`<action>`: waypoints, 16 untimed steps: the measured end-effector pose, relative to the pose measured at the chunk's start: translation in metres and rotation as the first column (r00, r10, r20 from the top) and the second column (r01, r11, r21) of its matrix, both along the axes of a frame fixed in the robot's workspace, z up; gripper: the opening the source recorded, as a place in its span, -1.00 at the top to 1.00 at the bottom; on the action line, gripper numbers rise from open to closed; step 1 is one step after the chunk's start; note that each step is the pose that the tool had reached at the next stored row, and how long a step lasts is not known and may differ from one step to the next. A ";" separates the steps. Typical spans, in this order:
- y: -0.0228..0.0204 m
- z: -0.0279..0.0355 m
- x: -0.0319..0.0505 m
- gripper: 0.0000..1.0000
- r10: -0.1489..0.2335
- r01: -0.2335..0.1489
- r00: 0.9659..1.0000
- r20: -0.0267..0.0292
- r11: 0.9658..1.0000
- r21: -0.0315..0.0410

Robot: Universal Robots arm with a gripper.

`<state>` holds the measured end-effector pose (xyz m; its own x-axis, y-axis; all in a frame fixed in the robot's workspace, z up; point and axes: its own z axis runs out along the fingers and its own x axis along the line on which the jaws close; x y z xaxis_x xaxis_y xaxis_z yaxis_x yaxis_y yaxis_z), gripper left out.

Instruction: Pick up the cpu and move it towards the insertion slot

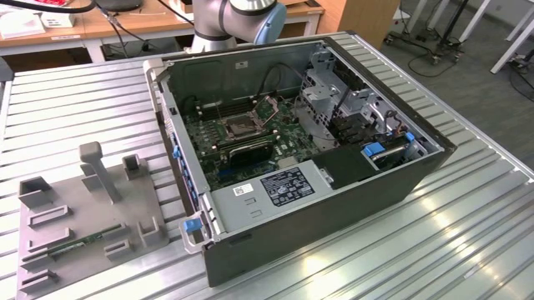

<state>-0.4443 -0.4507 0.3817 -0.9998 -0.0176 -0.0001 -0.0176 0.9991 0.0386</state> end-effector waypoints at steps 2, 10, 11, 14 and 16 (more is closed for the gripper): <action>0.0000 0.0002 0.0000 -0.08 0.000 0.000 1.000 0.000 1.000 0.000; 0.0001 0.0002 0.0037 -0.08 0.000 0.000 1.000 0.000 1.000 0.000; 0.0001 0.0002 0.0037 -0.08 0.000 0.000 1.000 0.000 1.000 0.000; 0.0000 0.0002 0.0038 -0.08 0.000 0.000 1.000 0.000 1.000 0.000; 0.0000 0.0002 0.0039 -0.08 0.000 0.000 1.000 0.000 1.000 0.000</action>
